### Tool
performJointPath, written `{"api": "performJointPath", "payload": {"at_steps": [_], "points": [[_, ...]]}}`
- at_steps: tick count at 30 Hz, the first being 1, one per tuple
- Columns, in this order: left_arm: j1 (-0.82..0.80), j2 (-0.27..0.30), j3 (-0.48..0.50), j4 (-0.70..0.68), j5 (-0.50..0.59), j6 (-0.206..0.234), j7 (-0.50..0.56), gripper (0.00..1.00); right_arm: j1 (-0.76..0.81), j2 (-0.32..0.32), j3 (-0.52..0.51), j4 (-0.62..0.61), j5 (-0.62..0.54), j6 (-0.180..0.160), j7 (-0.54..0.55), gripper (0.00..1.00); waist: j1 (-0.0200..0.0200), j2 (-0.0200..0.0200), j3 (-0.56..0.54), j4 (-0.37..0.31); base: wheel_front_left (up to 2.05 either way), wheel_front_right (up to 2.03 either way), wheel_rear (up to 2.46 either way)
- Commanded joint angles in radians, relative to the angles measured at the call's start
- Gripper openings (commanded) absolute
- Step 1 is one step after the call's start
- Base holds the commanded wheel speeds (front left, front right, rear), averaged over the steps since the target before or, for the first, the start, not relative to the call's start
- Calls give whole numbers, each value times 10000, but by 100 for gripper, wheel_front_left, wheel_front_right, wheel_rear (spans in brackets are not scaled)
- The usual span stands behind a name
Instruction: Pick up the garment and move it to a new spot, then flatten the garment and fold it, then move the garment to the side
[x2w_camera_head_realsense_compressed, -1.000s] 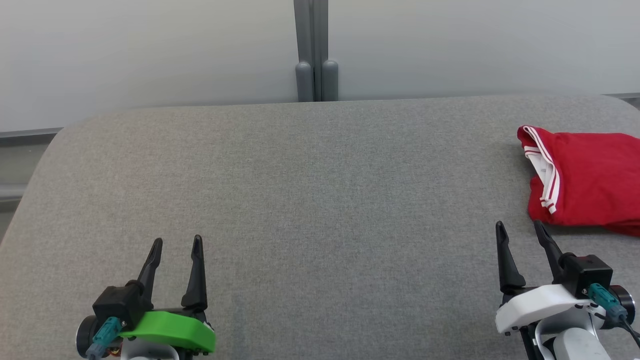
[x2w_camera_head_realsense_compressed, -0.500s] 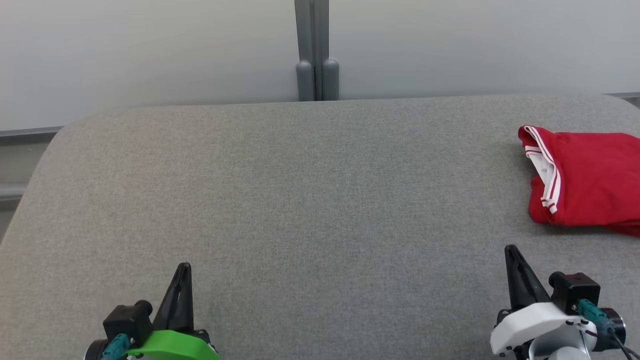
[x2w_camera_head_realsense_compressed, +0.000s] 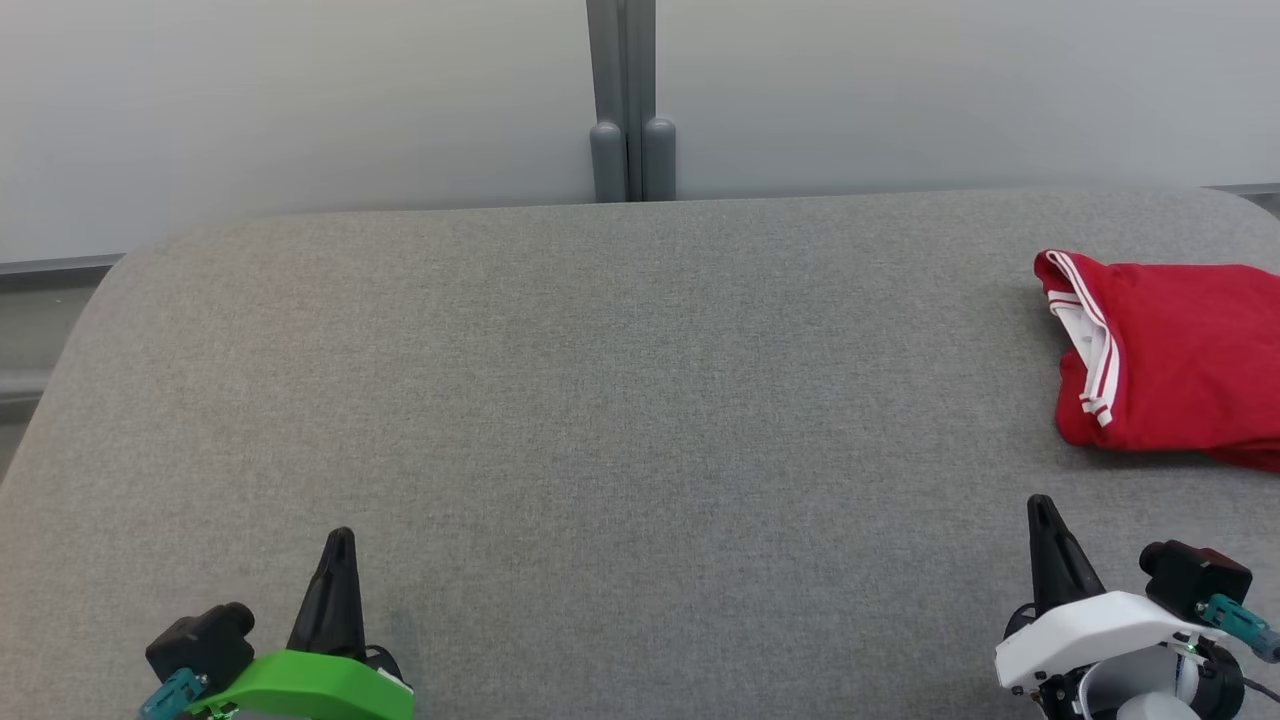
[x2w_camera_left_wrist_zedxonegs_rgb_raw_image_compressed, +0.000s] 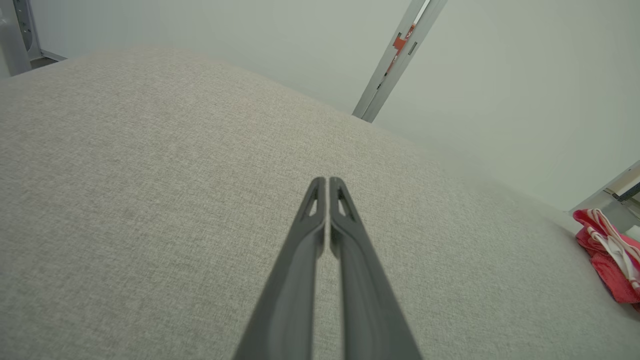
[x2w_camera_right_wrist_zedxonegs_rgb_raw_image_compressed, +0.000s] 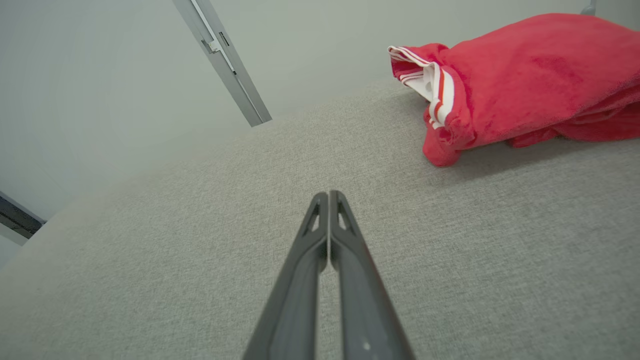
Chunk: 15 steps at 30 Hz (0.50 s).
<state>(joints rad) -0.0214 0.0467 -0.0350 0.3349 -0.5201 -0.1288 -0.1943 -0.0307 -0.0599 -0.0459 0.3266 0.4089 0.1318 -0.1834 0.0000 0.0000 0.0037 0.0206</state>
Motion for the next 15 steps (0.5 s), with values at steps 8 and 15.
{"api": "performJointPath", "payload": {"at_steps": [8, 15], "points": [[-347, 66, 214, -269, -1530, -6, 379, 0, -329, -21, -113, -282, 1644, -4, 373, 0, 0, 0, 0, -16, 0, 0, 0], [-410, 77, 331, -339, -2493, -8, 644, 0, -378, -10, -170, -344, 2708, -5, 637, 0, 0, 0, -1, -29, 0, 0, 0]]}}
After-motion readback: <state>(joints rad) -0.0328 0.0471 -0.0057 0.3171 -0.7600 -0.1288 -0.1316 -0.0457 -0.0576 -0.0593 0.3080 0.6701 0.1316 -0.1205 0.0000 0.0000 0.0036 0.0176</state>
